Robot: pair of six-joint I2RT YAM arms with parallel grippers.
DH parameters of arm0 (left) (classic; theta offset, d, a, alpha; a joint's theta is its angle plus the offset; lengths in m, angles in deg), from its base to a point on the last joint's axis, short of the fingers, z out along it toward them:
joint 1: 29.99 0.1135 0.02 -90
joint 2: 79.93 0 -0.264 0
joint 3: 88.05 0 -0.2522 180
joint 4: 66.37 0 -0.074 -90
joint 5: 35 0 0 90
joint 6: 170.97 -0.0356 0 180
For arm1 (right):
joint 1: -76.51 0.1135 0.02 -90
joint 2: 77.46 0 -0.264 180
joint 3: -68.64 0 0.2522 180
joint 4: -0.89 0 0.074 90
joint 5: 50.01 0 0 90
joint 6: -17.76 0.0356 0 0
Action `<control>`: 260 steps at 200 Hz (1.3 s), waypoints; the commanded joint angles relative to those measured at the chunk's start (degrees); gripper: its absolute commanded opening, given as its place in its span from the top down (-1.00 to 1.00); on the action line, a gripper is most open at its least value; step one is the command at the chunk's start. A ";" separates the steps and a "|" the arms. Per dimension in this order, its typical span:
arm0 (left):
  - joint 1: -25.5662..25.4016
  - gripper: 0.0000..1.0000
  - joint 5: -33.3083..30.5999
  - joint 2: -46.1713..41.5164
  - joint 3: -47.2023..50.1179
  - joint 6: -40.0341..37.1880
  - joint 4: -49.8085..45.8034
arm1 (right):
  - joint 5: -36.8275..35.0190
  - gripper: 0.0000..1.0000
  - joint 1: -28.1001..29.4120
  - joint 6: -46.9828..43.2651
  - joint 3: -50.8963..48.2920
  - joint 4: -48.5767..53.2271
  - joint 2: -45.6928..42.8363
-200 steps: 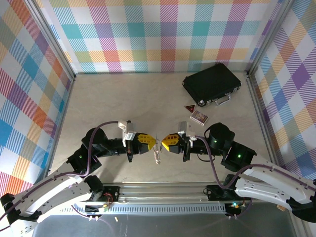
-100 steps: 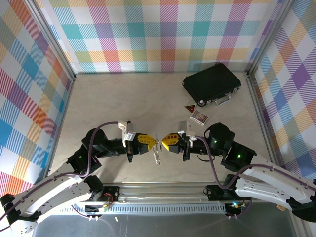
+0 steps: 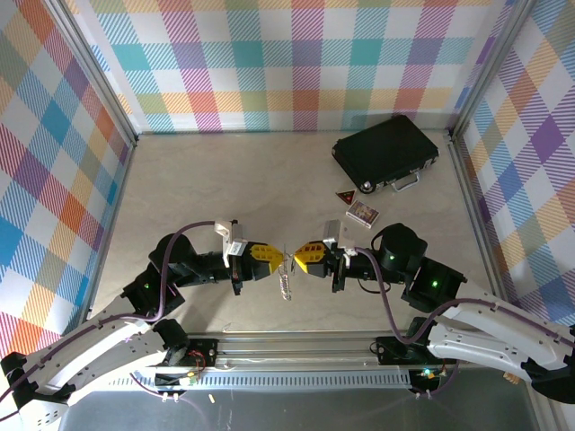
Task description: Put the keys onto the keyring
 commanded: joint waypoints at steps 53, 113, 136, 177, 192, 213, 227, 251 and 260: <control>0.28 1.00 0.81 -0.75 0.43 0.00 2.05 | -0.02 1.00 0.68 -2.26 2.69 -1.63 0.92; 0.28 1.00 0.73 -0.75 0.43 0.05 1.94 | -1.75 1.00 0.85 -3.87 2.32 -2.16 -0.51; 0.31 1.00 0.75 -0.58 0.40 -0.03 1.96 | -1.95 1.00 0.86 -5.27 2.51 -2.29 -0.37; 0.31 1.00 0.64 -0.84 0.16 -0.16 1.52 | -2.31 1.00 0.86 -5.80 2.74 -1.99 0.01; 0.32 1.00 0.47 -0.84 0.25 -0.13 1.52 | -2.05 1.00 0.81 -5.67 2.83 -1.91 0.23; 0.29 1.00 0.33 -0.76 0.26 -0.13 1.70 | -1.37 1.00 0.86 -5.47 2.87 -2.01 0.57; 0.30 1.00 -0.10 -0.84 0.17 -0.28 1.46 | -0.90 1.00 0.89 -5.43 3.04 -1.71 0.72; 0.26 1.00 -1.50 -1.05 0.00 -0.98 0.48 | -1.08 1.00 0.91 -5.41 3.22 -1.45 0.68; 0.32 1.00 -1.78 -1.10 0.08 -1.16 0.47 | -1.08 1.00 0.85 -5.44 3.38 -1.33 0.86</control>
